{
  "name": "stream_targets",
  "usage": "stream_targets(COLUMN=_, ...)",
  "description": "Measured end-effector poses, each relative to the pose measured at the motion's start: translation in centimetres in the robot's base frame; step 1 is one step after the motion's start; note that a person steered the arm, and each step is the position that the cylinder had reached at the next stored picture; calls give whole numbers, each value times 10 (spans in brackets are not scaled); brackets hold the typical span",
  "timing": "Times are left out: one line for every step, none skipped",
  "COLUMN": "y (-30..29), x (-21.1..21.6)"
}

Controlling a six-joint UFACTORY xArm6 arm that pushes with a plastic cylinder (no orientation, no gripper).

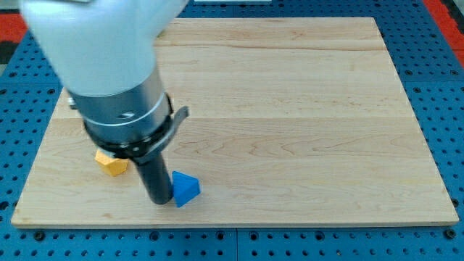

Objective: Slide the blue triangle towards the bottom right of the board

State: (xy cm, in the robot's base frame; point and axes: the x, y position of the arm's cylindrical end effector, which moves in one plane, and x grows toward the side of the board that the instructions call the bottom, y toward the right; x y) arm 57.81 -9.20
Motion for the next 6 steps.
stream_targets(y=56, x=-4)
stream_targets(y=104, x=-5)
stream_targets(y=95, x=-24)
stream_targets(y=86, x=-43)
stream_targets(y=136, x=-44)
stream_targets(y=187, x=-40)
